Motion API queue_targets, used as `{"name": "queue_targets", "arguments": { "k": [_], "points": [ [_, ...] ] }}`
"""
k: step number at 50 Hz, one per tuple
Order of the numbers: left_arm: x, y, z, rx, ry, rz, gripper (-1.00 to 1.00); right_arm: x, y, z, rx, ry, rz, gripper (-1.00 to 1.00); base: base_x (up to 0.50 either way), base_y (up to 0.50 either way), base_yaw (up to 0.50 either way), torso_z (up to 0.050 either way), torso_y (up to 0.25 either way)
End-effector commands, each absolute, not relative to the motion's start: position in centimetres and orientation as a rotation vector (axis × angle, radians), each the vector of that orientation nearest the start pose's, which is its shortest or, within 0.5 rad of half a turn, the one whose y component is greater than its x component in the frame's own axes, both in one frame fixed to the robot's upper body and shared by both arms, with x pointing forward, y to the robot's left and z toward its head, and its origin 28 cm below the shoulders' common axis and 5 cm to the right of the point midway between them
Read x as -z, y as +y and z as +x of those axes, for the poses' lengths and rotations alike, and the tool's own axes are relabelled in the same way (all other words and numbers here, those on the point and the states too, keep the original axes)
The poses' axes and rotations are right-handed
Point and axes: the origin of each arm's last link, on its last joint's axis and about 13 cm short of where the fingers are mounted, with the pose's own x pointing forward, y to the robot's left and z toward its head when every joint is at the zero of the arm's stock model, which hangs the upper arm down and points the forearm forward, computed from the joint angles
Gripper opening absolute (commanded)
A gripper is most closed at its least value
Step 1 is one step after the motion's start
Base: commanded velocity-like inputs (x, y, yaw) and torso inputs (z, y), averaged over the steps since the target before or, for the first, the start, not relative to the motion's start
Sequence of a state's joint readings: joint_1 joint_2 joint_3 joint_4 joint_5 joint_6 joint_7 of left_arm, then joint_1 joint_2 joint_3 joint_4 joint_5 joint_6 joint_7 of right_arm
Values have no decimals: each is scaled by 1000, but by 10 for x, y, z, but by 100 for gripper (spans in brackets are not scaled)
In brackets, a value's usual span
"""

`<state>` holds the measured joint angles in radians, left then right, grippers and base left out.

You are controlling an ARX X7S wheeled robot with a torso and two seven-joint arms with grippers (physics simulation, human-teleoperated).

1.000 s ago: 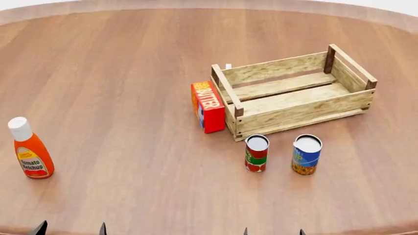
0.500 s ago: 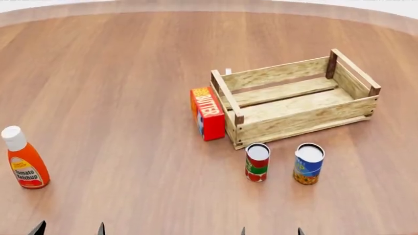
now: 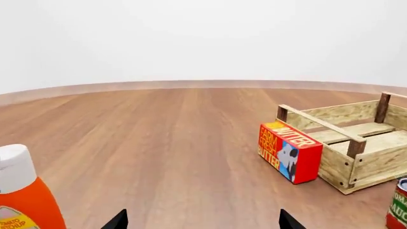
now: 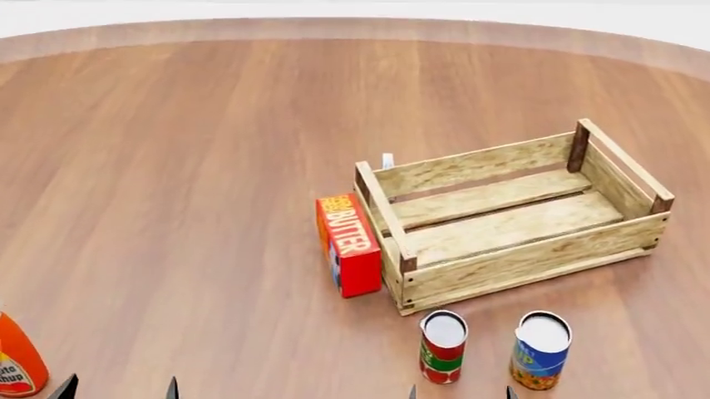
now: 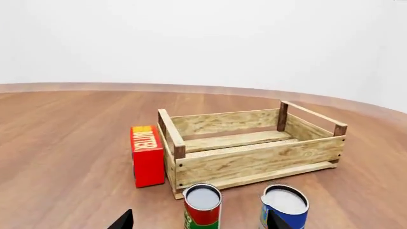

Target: Pick up the tomato sauce, and put it in the wooden tray.

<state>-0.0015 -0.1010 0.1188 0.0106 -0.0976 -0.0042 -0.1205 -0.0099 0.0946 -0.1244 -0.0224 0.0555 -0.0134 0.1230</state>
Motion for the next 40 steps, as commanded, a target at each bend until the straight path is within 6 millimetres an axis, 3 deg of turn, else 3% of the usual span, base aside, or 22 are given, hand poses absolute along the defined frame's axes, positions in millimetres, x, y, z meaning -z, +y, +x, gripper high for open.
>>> {"name": "queue_targets", "arguments": {
  "k": [1,40],
  "points": [
    [-14,205,210,-1,4,3,100,-15,-94,207,2,-21,-47,100,355,0,0,0,0],
    [-13,205,210,-1,5,4,100,-16,-93,205,6,-26,-57,100,353,0,0,0,0]
  ]
}}
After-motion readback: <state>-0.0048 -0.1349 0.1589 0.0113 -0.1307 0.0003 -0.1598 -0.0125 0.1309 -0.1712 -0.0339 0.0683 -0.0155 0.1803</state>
